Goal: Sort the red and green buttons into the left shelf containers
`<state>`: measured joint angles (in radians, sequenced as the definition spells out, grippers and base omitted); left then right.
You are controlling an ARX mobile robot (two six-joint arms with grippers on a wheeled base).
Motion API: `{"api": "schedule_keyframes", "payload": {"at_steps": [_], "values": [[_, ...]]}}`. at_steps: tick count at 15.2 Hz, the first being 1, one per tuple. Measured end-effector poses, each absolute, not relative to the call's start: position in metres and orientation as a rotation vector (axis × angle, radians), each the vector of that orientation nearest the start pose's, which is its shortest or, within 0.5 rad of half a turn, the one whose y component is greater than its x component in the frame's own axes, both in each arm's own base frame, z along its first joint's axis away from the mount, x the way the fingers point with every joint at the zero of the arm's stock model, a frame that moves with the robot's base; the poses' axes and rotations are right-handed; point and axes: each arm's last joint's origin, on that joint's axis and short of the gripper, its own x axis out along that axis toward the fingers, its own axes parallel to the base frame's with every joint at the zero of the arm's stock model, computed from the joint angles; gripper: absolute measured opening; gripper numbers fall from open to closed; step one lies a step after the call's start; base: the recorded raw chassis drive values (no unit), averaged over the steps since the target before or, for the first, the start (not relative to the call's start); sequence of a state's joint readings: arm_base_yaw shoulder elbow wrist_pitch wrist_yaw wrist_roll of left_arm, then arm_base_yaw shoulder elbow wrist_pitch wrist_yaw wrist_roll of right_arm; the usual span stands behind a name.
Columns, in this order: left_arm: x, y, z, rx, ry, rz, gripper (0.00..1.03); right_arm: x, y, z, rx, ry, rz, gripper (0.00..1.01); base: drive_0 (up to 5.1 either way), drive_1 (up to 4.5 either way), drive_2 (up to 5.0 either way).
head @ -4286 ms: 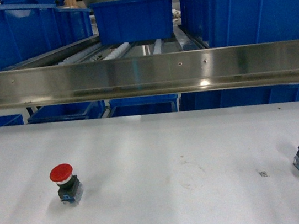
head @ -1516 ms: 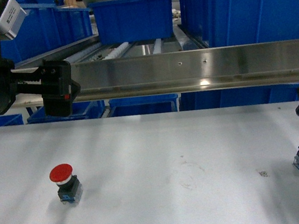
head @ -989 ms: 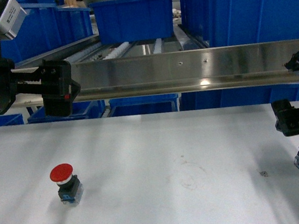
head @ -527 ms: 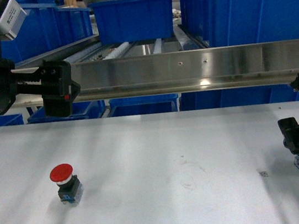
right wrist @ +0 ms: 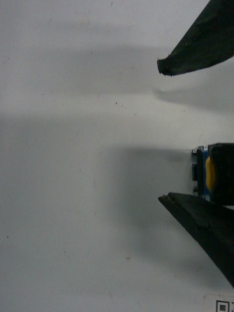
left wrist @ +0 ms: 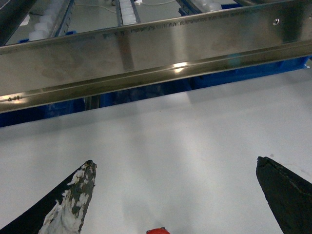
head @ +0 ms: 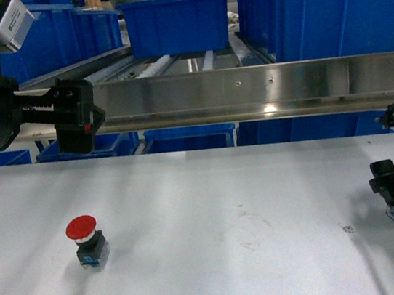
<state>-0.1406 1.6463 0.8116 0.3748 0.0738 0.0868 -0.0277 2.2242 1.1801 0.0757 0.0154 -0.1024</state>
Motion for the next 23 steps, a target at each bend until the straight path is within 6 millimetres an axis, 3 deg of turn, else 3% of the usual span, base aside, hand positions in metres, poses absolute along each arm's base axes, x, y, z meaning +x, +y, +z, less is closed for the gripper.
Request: {"api": "schedule_keyframes", "payload": {"at_steps": [4,7,8,9,10,11,14,16,18,21,23], "values": [[0.332,-0.049,0.183,0.100,0.451,-0.230,0.98,0.402,-0.012,0.052,-0.091,0.961,0.013,0.28,0.0,0.00,0.0],[0.332,-0.049,0.183,0.100,0.451,-0.230,0.98,0.387,-0.014,0.058,-0.084,0.897,0.003,0.28,0.0,0.00,0.0],[0.332,-0.049,0.183,0.100,0.451,-0.230,0.98,0.378,-0.013,0.071,-0.086,0.838,0.002,0.28,0.0,0.00,0.0],[0.332,-0.049,0.183,0.100,0.451,-0.231,0.98,0.370,-0.013,0.091,-0.081,0.737,0.009,0.28,0.0,0.00,0.0],[0.332,-0.049,0.183,0.100,0.451,-0.230,0.98,0.334,-0.007,0.160,-0.077,0.393,0.048,0.28,0.0,0.00,0.0],[0.332,-0.049,0.183,0.100,0.451,-0.230,0.98,0.313,-0.003,0.168,-0.078,0.328,0.053,0.28,0.0,0.00,0.0],[0.332,-0.049,0.183,0.100,0.451,-0.231,0.98,0.238,0.012,0.166,-0.081,0.264,0.053,0.28,0.0,0.00,0.0],[0.332,-0.049,0.183,0.100,0.451,-0.230,0.98,0.200,0.020,0.163,-0.087,0.217,0.050,0.28,0.0,0.00,0.0],[0.332,-0.049,0.183,0.100,0.451,-0.231,0.98,0.187,0.023,0.162,-0.102,0.184,0.011,0.28,0.0,0.00,0.0],[0.332,-0.048,0.182,0.108,0.458,-0.208,0.98,0.187,0.022,0.157,-0.109,0.209,-0.024,0.28,0.0,0.00,0.0],[0.328,-0.044,0.170,0.101,0.524,-0.136,0.98,0.187,0.022,0.157,-0.109,0.207,-0.024,0.28,0.0,0.00,0.0]]}}
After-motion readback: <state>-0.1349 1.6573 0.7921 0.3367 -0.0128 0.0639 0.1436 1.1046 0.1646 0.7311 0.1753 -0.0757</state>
